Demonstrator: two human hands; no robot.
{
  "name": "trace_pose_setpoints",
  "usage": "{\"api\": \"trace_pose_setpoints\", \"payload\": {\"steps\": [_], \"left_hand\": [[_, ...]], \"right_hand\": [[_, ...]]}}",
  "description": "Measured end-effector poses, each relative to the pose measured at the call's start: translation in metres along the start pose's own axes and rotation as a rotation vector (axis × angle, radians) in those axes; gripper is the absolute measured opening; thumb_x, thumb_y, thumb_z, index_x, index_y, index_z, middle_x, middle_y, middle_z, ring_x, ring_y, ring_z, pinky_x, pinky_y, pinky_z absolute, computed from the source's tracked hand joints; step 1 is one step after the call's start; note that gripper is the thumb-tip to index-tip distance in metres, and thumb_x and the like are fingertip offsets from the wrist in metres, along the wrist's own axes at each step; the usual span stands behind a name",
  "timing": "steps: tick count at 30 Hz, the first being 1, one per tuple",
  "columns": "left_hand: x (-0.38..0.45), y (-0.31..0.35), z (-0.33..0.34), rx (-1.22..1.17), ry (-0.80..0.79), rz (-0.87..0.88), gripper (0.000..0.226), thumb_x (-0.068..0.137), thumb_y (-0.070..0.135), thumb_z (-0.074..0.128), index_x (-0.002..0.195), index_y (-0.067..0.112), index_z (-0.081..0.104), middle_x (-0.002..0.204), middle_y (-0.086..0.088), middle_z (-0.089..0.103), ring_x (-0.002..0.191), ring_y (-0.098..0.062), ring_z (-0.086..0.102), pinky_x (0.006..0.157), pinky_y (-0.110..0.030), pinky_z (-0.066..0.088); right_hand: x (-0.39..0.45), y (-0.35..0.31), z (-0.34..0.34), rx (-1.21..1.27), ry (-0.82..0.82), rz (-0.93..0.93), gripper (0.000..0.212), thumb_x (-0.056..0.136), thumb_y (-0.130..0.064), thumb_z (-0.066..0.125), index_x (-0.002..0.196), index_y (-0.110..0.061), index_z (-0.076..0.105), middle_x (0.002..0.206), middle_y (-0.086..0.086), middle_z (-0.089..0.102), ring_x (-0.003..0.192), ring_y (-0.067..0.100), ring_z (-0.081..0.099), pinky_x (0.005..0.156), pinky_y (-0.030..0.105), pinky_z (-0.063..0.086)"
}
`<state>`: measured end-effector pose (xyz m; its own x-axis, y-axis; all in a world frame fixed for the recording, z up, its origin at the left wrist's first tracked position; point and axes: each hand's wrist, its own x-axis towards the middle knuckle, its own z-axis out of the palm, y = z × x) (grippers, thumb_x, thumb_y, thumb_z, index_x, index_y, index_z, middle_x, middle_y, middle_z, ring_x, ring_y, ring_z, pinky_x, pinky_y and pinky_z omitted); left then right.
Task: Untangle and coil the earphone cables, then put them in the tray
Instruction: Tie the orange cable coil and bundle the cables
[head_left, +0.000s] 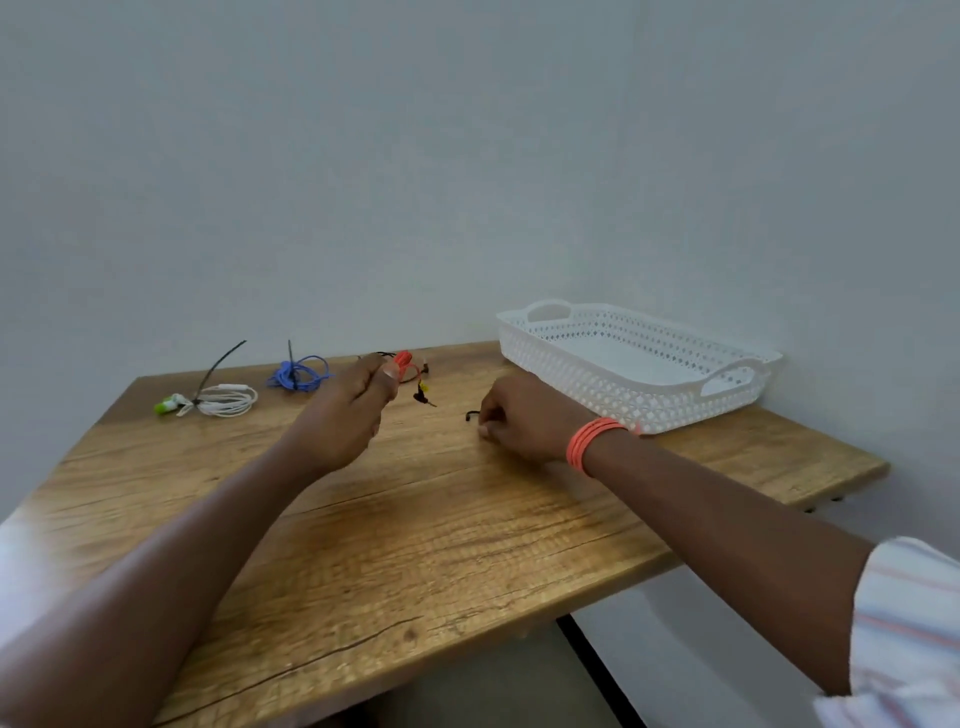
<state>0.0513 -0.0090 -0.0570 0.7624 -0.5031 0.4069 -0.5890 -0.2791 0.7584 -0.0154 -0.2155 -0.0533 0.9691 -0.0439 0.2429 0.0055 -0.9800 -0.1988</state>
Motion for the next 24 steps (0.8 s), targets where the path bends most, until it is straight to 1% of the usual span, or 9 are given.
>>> {"api": "trace_pose_setpoints", "payload": {"steps": [4,10,13,14,15,18,20,22,24], "left_hand": [[0.003,-0.013,-0.009,0.085,0.106,-0.024,0.033,0.103,0.036,0.033,0.078,0.02,0.047,0.067,-0.004,0.042,0.063,-0.023,0.042,0.06,-0.04,0.035],[0.011,-0.026,-0.016,0.111,0.184,-0.074,0.031,0.104,0.033,0.033,0.078,0.023,0.046,0.065,-0.001,0.046,0.06,-0.02,0.044,0.058,-0.036,0.035],[0.015,-0.031,-0.018,0.149,0.24,-0.096,0.032,0.104,0.03,0.035,0.076,0.022,0.046,0.09,-0.012,0.065,0.057,-0.014,0.046,0.063,-0.031,0.036],[0.015,-0.032,-0.018,0.139,0.261,-0.103,0.032,0.104,0.03,0.035,0.075,0.022,0.046,0.105,-0.02,0.067,0.057,-0.012,0.046,0.061,-0.03,0.036],[0.016,-0.03,-0.021,0.118,0.282,-0.096,0.032,0.104,0.03,0.036,0.075,0.022,0.046,0.109,-0.023,0.066,0.055,-0.012,0.045,0.059,-0.03,0.036],[0.019,-0.034,-0.025,0.126,0.338,-0.096,0.032,0.104,0.027,0.036,0.074,0.023,0.047,0.067,-0.006,0.056,0.056,-0.019,0.042,0.059,-0.035,0.036],[0.019,-0.035,-0.025,0.144,0.34,-0.107,0.032,0.103,0.025,0.035,0.074,0.024,0.048,0.062,0.001,0.048,0.058,-0.019,0.043,0.06,-0.036,0.037],[0.018,-0.035,-0.023,0.152,0.338,-0.117,0.032,0.103,0.027,0.035,0.074,0.024,0.048,0.062,0.0,0.047,0.059,-0.021,0.043,0.06,-0.036,0.037],[0.016,-0.034,-0.02,0.146,0.332,-0.122,0.033,0.103,0.029,0.036,0.073,0.024,0.048,0.062,-0.002,0.048,0.061,-0.023,0.044,0.059,-0.037,0.036]], "right_hand": [[0.03,-0.015,0.008,-0.004,-0.025,-0.118,0.02,0.093,-0.02,0.06,0.103,-0.009,0.073,0.107,0.007,0.068,0.095,0.019,0.063,0.079,0.027,0.048],[0.066,-0.023,0.033,0.017,0.035,-0.266,0.022,0.092,-0.023,0.059,0.098,-0.009,0.074,0.098,0.007,0.068,0.089,0.021,0.062,0.077,0.033,0.05],[0.072,-0.021,0.038,0.145,0.061,-0.341,0.02,0.088,-0.026,0.065,0.091,-0.01,0.076,0.089,0.005,0.071,0.082,0.017,0.062,0.075,0.032,0.05],[0.072,-0.019,0.038,0.227,0.067,-0.343,0.018,0.087,-0.026,0.068,0.09,-0.011,0.077,0.087,0.003,0.072,0.08,0.014,0.063,0.074,0.029,0.05],[0.07,-0.017,0.032,0.308,0.082,-0.322,0.016,0.085,-0.026,0.071,0.091,-0.012,0.077,0.087,0.001,0.073,0.08,0.012,0.064,0.074,0.025,0.049],[0.07,-0.007,0.023,0.475,0.071,-0.261,0.017,0.083,-0.018,0.075,0.1,-0.013,0.075,0.093,0.0,0.073,0.082,0.007,0.064,0.068,0.007,0.048],[0.07,-0.004,0.024,0.505,0.031,-0.235,0.022,0.082,-0.01,0.074,0.104,-0.014,0.074,0.096,0.002,0.071,0.079,0.008,0.063,0.065,0.007,0.048],[0.072,-0.005,0.028,0.545,-0.032,-0.19,0.027,0.08,-0.001,0.071,0.103,-0.016,0.074,0.1,0.003,0.069,0.077,0.008,0.062,0.066,0.015,0.051],[0.073,-0.007,0.031,0.558,-0.09,-0.151,0.027,0.079,0.002,0.07,0.097,-0.018,0.075,0.094,0.003,0.069,0.071,0.002,0.058,0.063,0.011,0.047]]}}
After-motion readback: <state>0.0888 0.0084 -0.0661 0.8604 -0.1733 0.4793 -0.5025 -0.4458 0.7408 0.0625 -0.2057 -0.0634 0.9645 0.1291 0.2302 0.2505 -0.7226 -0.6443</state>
